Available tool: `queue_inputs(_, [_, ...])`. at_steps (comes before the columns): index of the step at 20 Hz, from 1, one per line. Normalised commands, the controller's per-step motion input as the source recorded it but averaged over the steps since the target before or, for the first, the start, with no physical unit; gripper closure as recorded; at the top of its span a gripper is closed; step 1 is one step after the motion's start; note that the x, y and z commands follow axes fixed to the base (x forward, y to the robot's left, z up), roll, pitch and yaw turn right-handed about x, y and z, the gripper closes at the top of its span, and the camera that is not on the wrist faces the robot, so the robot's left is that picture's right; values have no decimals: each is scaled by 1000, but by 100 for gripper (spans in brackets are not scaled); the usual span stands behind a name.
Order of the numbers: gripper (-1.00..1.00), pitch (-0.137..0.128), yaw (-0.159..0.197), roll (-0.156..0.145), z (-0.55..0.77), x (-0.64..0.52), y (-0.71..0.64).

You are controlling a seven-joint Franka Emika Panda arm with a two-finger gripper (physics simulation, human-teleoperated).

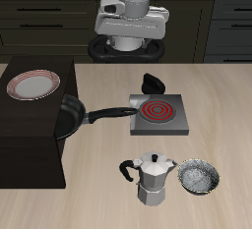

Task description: Place the moka pot on the stove

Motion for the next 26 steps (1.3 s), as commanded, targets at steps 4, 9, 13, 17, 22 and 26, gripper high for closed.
queue_inputs(4, [-100, 17, -10, 47, -18, 407, 260])
queue_inputs(9, [-100, 1, -9, 8, -23, 449, 225])
queue_inputs(13, [-100, -23, -6, -15, 47, 398, 115])
queue_inputs(17, [-100, -7, -4, 6, 44, 418, 70])
queue_inputs(22, [-100, 5, -17, -10, 8, 427, 19])
queue_inputs(26, [-100, -31, 28, -5, 58, 507, 32])
